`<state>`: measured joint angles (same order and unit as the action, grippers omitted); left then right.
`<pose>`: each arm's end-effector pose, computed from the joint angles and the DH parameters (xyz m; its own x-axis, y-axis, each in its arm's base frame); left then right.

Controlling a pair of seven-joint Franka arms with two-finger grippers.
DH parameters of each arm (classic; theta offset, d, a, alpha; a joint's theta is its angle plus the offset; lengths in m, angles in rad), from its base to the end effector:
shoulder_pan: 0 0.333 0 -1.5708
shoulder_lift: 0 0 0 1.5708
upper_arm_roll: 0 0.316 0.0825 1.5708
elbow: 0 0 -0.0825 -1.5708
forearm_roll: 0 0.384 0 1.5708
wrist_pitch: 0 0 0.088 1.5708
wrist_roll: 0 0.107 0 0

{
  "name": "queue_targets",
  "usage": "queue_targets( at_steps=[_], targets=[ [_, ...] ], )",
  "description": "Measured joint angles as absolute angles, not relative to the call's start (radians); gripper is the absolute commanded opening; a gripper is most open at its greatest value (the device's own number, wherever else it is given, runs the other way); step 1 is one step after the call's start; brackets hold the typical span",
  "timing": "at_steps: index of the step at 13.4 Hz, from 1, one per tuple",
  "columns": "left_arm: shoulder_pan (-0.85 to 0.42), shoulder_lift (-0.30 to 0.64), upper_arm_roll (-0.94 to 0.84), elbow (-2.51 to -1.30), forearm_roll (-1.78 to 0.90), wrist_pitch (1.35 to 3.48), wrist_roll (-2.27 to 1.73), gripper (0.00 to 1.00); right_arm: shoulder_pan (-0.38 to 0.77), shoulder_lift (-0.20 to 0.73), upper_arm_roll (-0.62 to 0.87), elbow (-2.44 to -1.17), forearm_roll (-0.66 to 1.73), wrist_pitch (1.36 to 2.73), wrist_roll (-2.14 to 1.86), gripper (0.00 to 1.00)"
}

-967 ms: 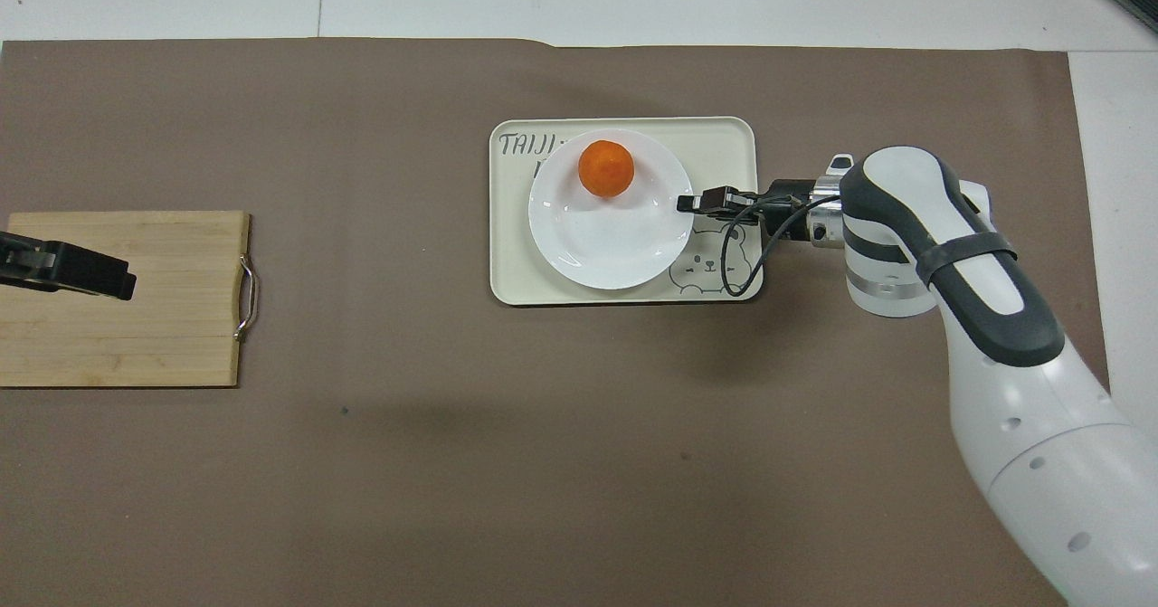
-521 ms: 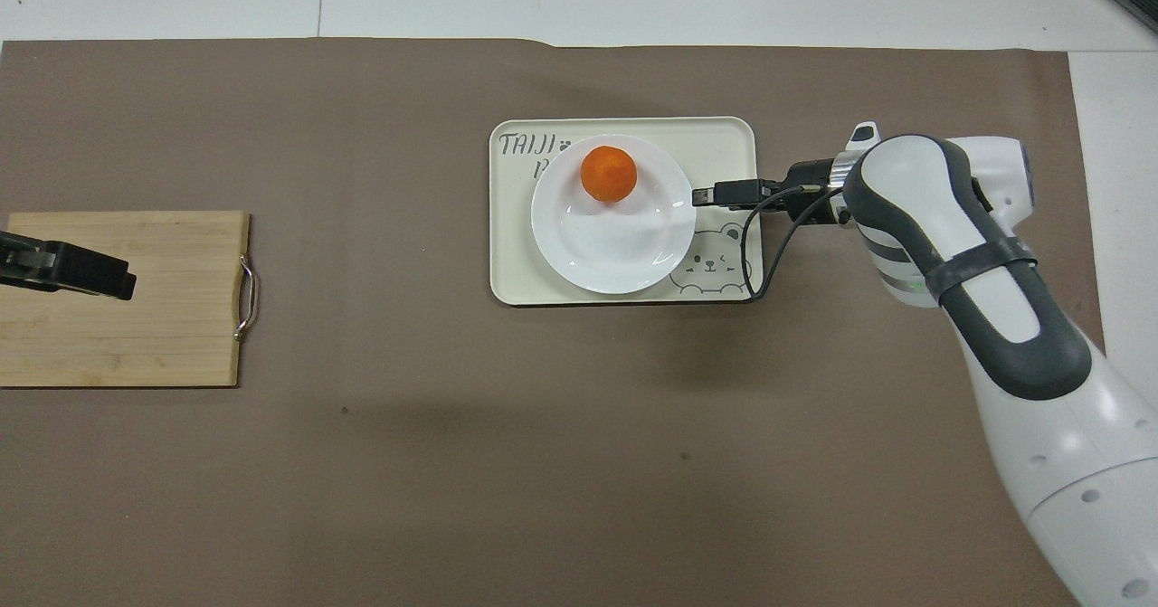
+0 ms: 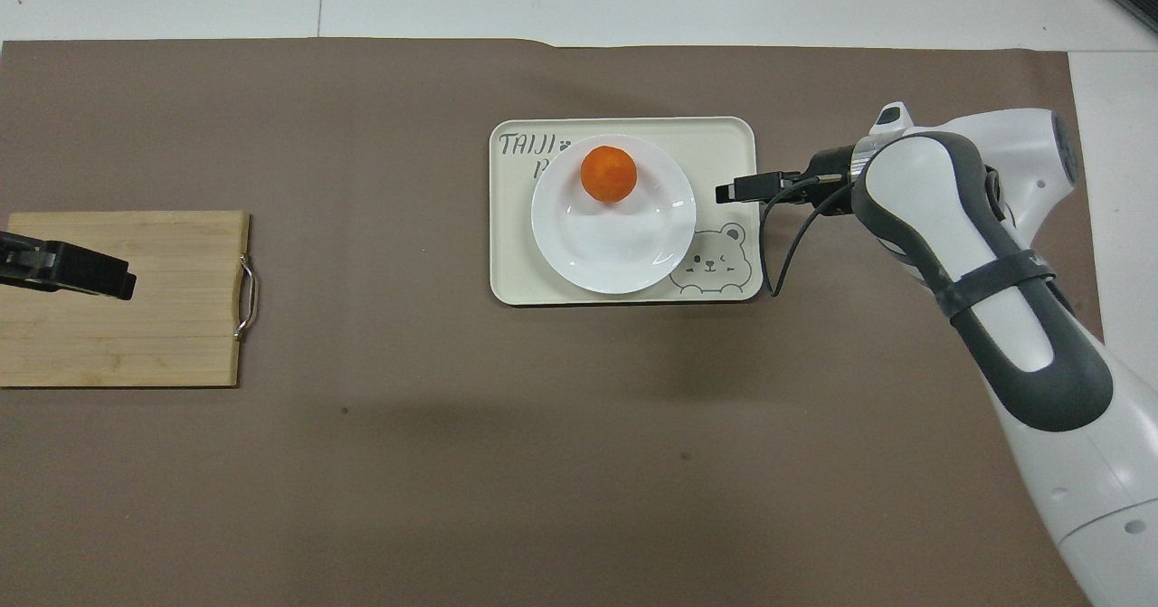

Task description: Place orange and plate with both arms

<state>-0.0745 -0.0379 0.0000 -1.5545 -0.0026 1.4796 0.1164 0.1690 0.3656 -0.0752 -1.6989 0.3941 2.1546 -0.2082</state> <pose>0.5319 -0.0400 0.6449 0.9811 -0.1899 -0.0364 -0.1898 -0.9818 0.0069 0.6610 0.0829 0.3936 0.9888 0.0850 0.1228 0.1181 -0.9484 -0.2943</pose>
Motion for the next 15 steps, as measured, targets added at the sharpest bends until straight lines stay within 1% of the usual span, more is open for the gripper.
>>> queue_targets(
  at_steps=[4,8,12,15],
  targets=[
    [-0.074,-0.038,0.0,-1.554,-0.003,1.488,0.116,1.0,0.179,0.286,-0.077,-1.698,0.209,2.017,-0.028,1.0],
    [-0.074,-0.038,0.0,-1.554,-0.003,1.491,0.117,1.0,0.174,0.206,-0.087,-1.699,0.088,1.869,0.041,1.0],
    [-0.074,-0.038,0.0,-1.554,-0.003,1.492,0.117,1.0,0.161,0.154,-0.088,-1.699,0.029,1.799,0.05,1.0],
    [-0.074,-0.038,0.0,-1.555,-0.003,1.492,0.117,1.0,0.112,0.087,-0.089,-1.699,0.013,1.718,0.05,1.0]
  ],
)
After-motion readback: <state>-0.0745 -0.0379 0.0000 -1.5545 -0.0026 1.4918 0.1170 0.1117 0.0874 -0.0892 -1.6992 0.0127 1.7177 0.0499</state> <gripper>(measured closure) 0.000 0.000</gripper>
